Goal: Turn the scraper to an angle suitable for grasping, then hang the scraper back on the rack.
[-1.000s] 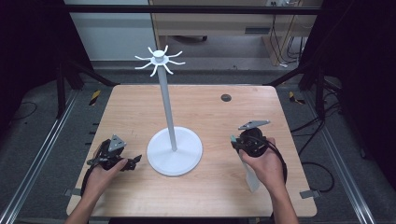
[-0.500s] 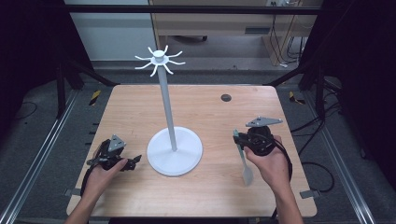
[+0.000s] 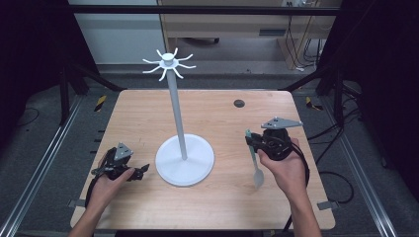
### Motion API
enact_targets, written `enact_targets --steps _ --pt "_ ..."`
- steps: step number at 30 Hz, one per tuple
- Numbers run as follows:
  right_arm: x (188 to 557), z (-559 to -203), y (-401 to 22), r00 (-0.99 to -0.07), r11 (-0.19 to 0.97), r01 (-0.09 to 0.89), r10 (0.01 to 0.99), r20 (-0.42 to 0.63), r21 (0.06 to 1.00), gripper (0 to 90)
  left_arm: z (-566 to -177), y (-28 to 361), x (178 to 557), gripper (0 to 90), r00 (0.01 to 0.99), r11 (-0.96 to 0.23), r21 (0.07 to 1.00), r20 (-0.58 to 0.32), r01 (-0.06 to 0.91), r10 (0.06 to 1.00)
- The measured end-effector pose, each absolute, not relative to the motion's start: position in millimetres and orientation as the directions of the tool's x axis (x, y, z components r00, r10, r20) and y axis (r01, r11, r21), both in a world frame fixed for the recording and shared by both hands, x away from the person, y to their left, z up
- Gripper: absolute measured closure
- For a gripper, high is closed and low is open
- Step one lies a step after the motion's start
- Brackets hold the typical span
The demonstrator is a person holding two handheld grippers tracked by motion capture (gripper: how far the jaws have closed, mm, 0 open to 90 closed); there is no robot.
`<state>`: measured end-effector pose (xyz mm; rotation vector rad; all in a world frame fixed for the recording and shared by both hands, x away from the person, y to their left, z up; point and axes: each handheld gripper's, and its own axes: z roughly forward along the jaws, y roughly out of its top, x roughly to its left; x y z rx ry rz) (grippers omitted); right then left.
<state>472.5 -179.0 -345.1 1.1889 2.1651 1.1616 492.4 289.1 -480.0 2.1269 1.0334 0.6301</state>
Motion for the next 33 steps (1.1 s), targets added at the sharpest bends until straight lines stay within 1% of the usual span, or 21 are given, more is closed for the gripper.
enact_targets --steps 18,33 --pt "470 -325 -172 -0.564 0.258 0.428 0.825 0.033 0.866 74.7 -480 290 492 5.0 0.566 -0.450 0.749 0.123 0.486 0.815" --pt "461 -293 -152 -0.596 0.231 0.335 0.803 0.015 0.913 74.7 -479 290 491 5.0 0.562 -0.446 0.753 0.124 0.483 0.818"
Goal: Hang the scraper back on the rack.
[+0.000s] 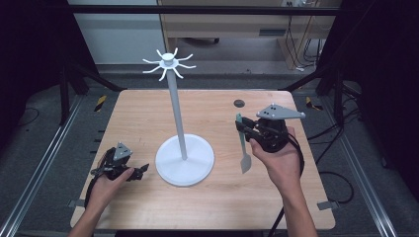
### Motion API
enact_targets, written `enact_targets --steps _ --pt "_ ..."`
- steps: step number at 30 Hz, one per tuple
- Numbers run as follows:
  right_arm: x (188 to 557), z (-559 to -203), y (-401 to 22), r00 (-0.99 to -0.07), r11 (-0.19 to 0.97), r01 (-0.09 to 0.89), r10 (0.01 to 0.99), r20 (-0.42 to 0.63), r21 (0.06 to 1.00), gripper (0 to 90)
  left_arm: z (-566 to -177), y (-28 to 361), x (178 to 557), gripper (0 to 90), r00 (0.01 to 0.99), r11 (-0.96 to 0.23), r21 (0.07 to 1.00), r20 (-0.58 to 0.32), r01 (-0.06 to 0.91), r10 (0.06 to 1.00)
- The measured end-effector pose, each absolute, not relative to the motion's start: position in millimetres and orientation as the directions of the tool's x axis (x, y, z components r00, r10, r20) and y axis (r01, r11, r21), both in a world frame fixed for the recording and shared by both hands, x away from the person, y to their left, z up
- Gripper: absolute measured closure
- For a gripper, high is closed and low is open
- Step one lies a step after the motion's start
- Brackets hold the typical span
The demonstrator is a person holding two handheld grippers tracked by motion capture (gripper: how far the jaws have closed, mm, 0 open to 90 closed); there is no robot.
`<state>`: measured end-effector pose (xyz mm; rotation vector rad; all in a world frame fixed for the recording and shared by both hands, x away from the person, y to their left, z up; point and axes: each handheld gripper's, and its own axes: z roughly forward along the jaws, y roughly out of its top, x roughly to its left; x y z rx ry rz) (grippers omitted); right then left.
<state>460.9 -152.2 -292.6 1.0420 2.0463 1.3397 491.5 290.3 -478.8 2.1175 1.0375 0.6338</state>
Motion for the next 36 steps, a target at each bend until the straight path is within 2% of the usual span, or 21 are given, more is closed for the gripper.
enact_targets --steps 36 --pt "460 -242 -114 -0.623 0.203 0.230 0.782 -0.017 0.952 74.6 -478 291 491 4.7 0.562 -0.445 0.755 0.124 0.482 0.818"
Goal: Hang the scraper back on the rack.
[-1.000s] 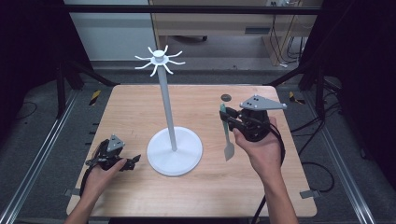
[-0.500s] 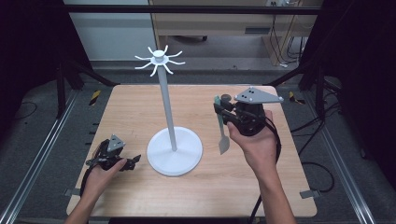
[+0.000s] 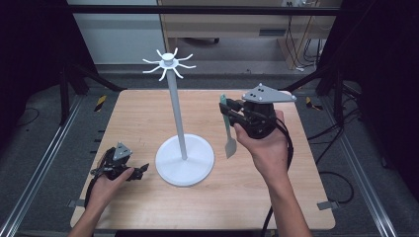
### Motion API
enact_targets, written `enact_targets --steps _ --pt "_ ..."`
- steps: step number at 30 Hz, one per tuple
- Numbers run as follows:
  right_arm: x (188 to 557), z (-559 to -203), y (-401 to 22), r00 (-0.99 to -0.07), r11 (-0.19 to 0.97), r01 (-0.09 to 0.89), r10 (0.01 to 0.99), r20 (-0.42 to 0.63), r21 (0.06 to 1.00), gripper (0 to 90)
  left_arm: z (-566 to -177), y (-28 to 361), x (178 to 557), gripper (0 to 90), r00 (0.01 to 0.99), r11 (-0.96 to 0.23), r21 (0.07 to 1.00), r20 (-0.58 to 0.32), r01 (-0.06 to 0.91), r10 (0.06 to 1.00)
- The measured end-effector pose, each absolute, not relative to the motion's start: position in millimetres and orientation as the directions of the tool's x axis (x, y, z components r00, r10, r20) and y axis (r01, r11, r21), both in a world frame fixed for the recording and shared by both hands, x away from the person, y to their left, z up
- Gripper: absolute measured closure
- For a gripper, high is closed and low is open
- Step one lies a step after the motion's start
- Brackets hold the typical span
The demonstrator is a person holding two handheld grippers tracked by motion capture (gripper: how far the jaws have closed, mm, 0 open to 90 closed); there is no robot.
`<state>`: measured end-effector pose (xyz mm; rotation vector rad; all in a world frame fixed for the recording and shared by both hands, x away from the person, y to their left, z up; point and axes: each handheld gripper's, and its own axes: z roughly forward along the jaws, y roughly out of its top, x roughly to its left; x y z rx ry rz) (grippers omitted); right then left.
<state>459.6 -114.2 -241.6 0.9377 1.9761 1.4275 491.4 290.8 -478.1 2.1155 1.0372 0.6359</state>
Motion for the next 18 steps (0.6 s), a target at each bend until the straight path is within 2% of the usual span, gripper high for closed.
enact_targets --steps 18 --pt "459 -224 -95 -0.657 0.191 0.198 0.754 -0.015 0.961 74.6 -478 290 492 4.6 0.561 -0.442 0.759 0.123 0.478 0.819"
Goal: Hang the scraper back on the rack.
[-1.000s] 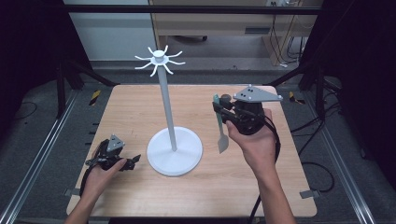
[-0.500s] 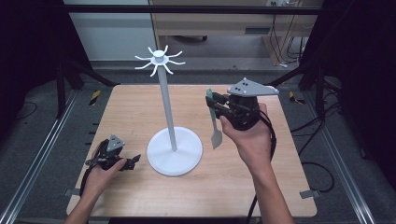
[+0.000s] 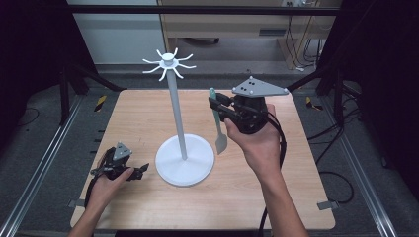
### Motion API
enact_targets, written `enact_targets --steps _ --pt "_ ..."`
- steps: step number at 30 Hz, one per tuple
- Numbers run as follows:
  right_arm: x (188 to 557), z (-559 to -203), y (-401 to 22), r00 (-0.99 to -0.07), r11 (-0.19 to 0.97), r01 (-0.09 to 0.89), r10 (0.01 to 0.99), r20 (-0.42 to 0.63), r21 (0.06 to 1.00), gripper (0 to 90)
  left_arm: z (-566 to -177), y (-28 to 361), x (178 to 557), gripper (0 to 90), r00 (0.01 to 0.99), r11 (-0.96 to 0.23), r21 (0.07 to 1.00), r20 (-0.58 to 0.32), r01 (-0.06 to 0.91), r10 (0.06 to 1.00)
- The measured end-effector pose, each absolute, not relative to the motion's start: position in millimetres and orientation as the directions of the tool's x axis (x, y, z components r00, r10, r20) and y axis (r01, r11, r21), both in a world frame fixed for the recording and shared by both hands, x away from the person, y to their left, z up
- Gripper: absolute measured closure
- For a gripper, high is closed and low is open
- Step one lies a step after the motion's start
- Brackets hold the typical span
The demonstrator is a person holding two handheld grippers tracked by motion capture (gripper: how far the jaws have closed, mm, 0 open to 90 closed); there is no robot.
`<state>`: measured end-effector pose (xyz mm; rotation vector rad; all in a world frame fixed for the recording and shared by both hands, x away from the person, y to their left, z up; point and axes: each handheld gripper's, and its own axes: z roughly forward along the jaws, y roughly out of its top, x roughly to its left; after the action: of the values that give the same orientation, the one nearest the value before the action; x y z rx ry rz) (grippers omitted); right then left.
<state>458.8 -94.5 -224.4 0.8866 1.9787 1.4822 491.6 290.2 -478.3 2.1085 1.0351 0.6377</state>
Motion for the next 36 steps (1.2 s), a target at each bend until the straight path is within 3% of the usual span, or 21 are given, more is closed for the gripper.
enact_targets --steps 36 --pt "444 -193 -61 -0.705 0.206 0.123 0.706 -0.061 0.971 74.6 -479 289 492 4.7 0.565 -0.442 0.758 0.119 0.480 0.817"
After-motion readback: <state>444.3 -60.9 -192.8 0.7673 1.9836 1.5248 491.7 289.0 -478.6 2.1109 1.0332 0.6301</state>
